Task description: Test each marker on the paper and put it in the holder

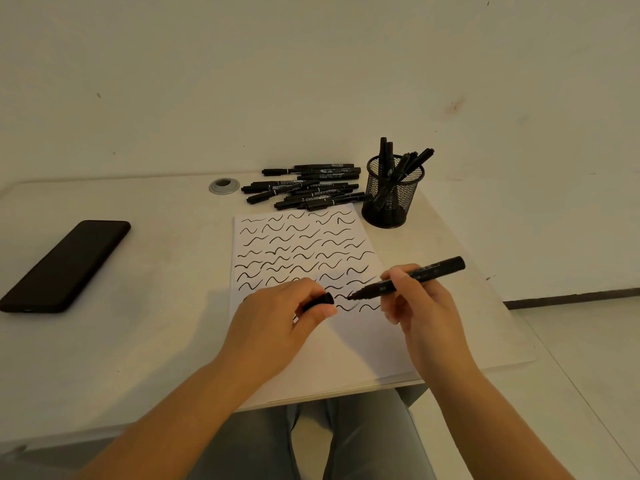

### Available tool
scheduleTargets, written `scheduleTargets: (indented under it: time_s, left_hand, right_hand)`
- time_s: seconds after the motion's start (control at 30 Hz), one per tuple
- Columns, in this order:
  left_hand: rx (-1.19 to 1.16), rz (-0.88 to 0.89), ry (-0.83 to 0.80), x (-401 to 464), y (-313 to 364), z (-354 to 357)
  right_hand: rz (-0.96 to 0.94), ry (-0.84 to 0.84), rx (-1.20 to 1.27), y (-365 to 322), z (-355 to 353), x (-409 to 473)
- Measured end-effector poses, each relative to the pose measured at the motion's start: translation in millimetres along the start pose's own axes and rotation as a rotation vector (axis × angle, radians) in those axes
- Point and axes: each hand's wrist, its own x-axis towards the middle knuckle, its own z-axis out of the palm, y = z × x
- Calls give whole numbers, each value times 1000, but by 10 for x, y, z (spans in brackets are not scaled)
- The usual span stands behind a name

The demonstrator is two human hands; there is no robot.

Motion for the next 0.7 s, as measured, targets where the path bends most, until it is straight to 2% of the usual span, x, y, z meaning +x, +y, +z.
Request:
scheduleTargets:
  time_s: [0.5, 0.6, 0.7]
  left_hand:
    - [59, 75, -8, -85, 116, -46]
    - [100, 141, 40, -103, 175, -77]
    - [123, 205, 77, -112, 235, -111]
  right_hand:
    - [-70, -154, -45, 42, 124, -66]
    - [-39, -184, 3, -19, 158, -72]
    - [35, -130, 12, -59, 188, -63]
